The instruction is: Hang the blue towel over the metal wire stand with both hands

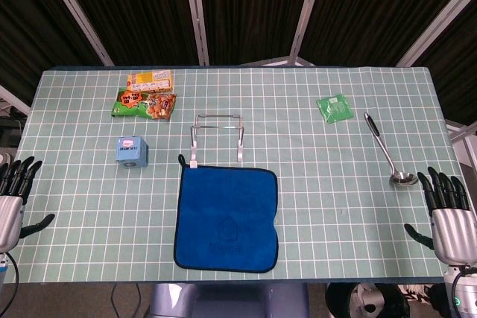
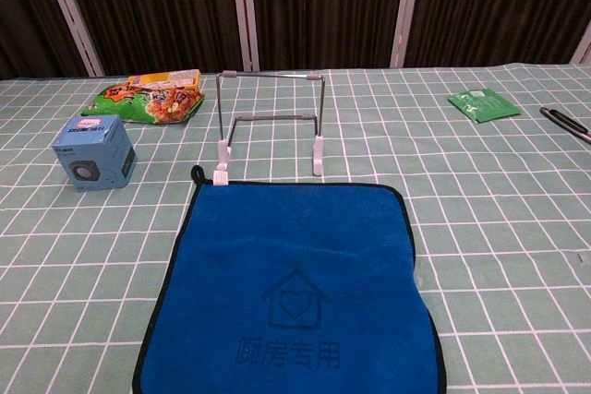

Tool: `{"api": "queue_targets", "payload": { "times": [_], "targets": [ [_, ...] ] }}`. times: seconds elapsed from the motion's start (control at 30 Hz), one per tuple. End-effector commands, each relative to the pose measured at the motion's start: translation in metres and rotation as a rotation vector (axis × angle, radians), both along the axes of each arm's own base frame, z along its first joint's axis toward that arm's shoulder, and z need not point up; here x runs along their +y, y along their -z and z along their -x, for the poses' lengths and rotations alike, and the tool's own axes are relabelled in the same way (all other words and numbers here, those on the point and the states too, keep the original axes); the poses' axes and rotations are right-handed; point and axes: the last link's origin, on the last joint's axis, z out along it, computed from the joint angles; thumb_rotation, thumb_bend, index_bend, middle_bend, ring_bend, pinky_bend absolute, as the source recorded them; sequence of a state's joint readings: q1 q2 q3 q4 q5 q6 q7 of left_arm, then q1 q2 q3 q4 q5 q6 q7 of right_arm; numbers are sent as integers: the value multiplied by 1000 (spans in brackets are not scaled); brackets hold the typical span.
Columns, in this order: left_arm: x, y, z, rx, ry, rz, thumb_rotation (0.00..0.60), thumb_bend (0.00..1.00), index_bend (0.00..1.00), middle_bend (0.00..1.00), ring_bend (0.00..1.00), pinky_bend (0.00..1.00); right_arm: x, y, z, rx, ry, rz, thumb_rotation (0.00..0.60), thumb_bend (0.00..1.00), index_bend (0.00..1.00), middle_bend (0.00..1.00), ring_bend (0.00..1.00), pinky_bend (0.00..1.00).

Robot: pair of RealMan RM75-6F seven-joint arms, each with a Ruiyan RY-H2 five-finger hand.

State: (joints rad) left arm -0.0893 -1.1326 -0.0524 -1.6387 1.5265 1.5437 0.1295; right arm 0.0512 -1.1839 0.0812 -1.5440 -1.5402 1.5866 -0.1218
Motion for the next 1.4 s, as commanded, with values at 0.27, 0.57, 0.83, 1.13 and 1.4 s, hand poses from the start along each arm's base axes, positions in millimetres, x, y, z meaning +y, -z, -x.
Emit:
{"api": "queue_targets", "payload": {
  "times": [0.27,0.57,0.83,1.13,1.4],
  "targets": [
    [-2,-2,2,-4,-22,6,600,0,0,0,0,0,-6,19,-8,12,-54,-121,600,0,0,0,0,0],
    [6,-2,4,-5,-40,26,600,0,0,0,0,0,-67,68,-46,52,-328,-435,600,0,0,0,0,0],
    [7,1,7,24,-71,17,600,0,0,0,0,0,-105,115,-77,183,-530,-550,600,0,26,0,0,0],
    [10,1,12,37,-100,13,600,0,0,0,0,0,-125,160,-96,237,-580,-644,600,6,44,0,0,0],
    [12,3,15,45,-114,14,600,0,0,0,0,0,-129,178,-105,261,-615,-674,600,38,50,0,0,0]
  ]
}}
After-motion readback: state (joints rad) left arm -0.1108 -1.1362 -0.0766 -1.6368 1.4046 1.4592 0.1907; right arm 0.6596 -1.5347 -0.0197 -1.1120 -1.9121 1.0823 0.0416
